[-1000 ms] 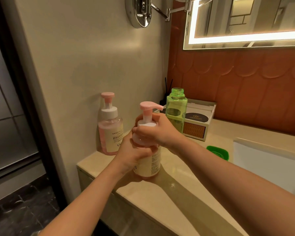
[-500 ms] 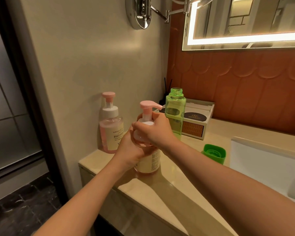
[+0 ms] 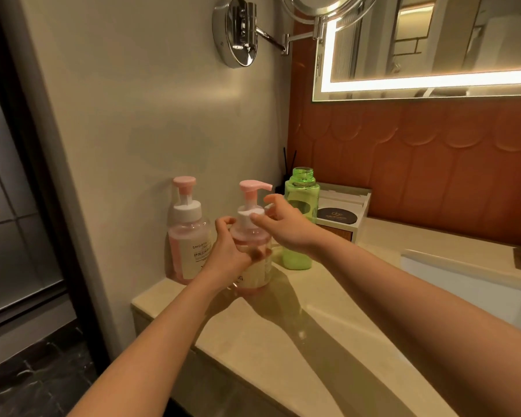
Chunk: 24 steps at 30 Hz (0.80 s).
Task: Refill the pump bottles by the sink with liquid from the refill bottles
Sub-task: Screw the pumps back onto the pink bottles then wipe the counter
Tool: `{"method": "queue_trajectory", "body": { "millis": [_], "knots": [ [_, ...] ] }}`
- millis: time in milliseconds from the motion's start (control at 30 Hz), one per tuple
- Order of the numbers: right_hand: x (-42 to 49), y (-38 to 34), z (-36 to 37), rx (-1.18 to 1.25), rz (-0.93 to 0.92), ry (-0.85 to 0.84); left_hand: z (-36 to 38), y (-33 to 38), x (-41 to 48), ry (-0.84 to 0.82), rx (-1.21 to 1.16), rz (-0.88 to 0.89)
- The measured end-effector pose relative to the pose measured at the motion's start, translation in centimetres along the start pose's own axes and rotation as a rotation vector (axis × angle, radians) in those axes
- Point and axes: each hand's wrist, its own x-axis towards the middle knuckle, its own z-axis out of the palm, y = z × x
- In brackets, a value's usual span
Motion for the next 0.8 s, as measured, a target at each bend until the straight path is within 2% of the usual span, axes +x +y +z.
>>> {"method": "queue_trajectory", "body": {
  "millis": [100, 233, 433, 567, 700, 800],
  "knots": [
    [-1.0, 1.1, -2.0, -0.030, -0.049, 0.109, 0.7, 0.5, 0.2, 0.066, 0.040, 0.012],
    [-2.3, 3.3, -4.8, -0.191, -0.070, 0.170, 1.4, 1.3, 0.6, 0.061, 0.057, -0.026],
    [-4.3, 6.4, -8.0, -0.331, 0.036, 0.066, 1.9, 2.7, 1.5, 0.160, 0.268, -0.159],
    [-5.0, 8.3, -9.4, -0.357, 0.148, -0.005, 2.4, 3.9, 1.4, 0.249, 0.178, -0.252],
    [-5.6, 9.8, -10.1, -0.376, 0.284, -0.122, 3.7, 4.9, -0.2, 0.359, 0.185, -0.167],
    [-6.0, 10.8, -10.1, -0.414, 0.336, -0.161, 5.1, 5.4, -2.4, 0.429, 0.238, 0.038]
  ]
}}
